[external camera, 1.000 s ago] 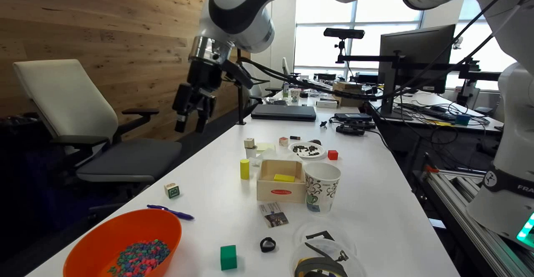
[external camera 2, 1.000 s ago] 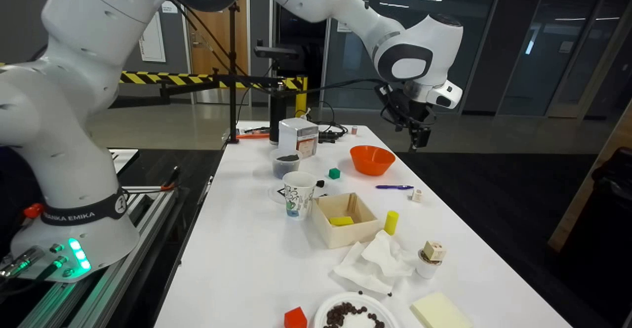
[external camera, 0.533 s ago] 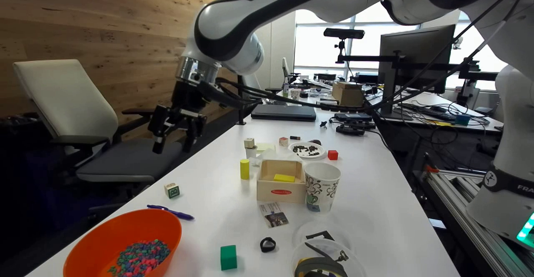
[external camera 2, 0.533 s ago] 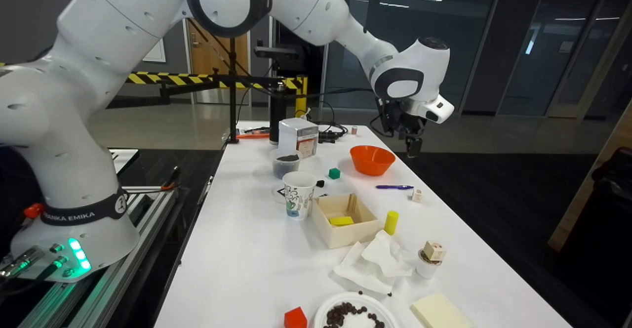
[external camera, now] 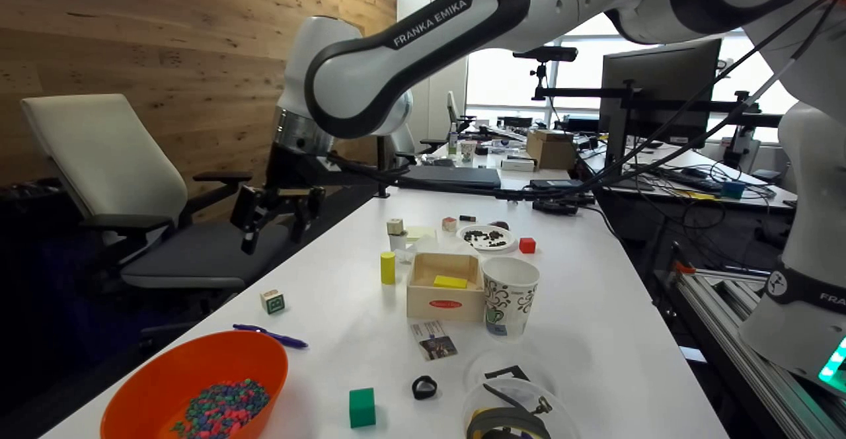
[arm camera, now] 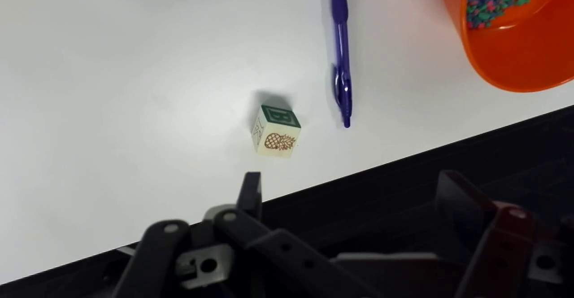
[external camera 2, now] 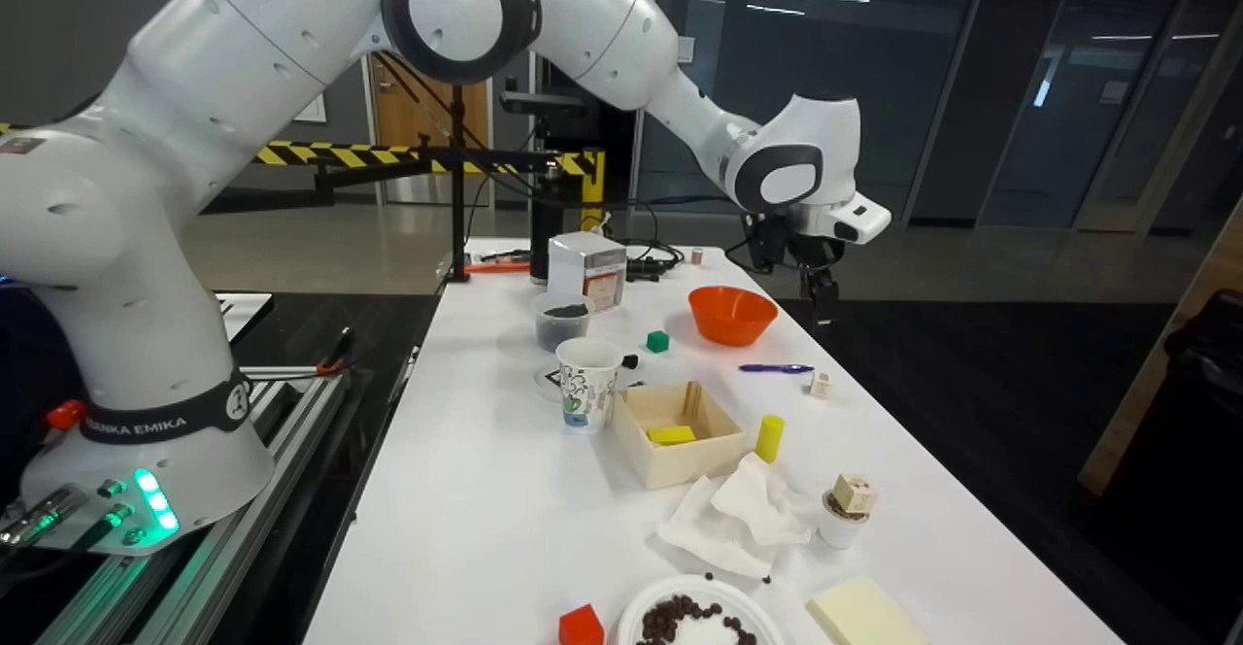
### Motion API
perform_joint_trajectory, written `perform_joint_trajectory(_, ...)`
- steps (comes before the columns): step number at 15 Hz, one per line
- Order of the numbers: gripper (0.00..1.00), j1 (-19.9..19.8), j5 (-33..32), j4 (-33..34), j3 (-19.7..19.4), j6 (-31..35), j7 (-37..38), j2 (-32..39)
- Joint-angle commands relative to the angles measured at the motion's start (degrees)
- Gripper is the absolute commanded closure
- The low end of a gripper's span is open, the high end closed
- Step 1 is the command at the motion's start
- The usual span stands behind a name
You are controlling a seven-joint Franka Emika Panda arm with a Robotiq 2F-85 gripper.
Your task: Move the cube backwards
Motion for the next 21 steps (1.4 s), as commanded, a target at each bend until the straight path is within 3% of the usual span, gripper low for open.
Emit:
perform_joint_trajectory(1, 0.00, -0.66, -1.03, 0.22, 0.89, -0.11, 0.57, 0.03)
perform_joint_trajectory(11, 0.00, -0.54, -1.16, 3.19, -0.25, -5.40, 4.66, 3.81)
perform_joint_trajectory(21, 0.00, 1.71, -3.05, 12.75, -3.57, -9.31, 14.67, 10.66)
